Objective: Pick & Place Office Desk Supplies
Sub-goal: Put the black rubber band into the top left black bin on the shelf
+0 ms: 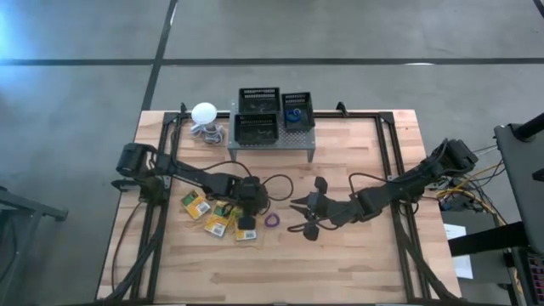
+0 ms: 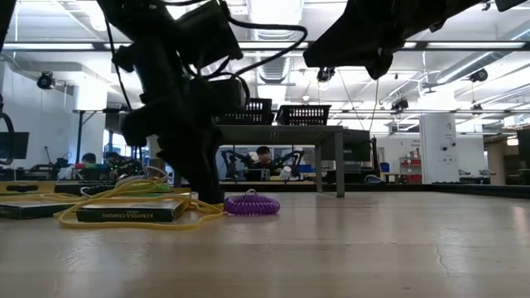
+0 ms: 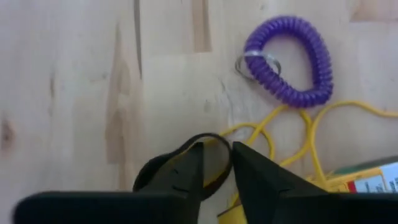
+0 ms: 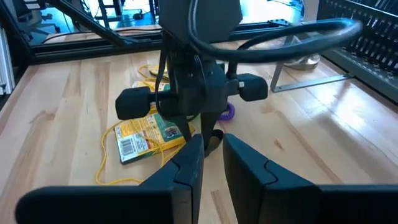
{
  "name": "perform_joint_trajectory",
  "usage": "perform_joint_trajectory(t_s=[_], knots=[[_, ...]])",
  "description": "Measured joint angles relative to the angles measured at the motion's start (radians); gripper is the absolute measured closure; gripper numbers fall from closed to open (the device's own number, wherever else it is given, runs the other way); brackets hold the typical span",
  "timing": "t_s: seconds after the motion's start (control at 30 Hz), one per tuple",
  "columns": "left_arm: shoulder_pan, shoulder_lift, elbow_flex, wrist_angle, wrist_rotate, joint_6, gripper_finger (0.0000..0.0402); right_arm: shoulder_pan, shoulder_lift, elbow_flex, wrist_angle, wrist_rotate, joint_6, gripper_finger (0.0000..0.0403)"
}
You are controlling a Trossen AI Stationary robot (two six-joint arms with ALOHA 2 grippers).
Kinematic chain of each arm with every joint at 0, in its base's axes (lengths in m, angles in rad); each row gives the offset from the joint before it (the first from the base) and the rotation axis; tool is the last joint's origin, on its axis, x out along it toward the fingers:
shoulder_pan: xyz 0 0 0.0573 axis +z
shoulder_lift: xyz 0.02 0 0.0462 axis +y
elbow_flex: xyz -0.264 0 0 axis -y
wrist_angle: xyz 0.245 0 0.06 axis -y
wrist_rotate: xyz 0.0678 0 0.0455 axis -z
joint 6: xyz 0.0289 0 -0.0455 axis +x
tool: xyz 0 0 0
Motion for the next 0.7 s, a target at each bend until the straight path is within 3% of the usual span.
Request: perform_joint_trajectory(t_s=[0.13,0.3,0.5,0.7], knots=[[0.0,-0.018,0.02,-0.005,0.0,0.019,0.039,0.0,0.0,0.0,0.0,0.006,0.0,0.0344],[-0.01,-0.089,0.083,-0.083,0.01,0.007,0.0397,0.001,0.0,0.0,-0.001,0.018,0.0,0.0342],[-0.019,-0.279,0.205,-0.2,0.014,-0.011,0.0399,-0.002,0.0,0.0,-0.001,0.018,-0.003,0.0344],[0.095,-0.428,0.284,-0.162,-0.001,-0.032,0.0399,-0.017,0.0,0.0,0.014,0.017,-0.003,0.0342]])
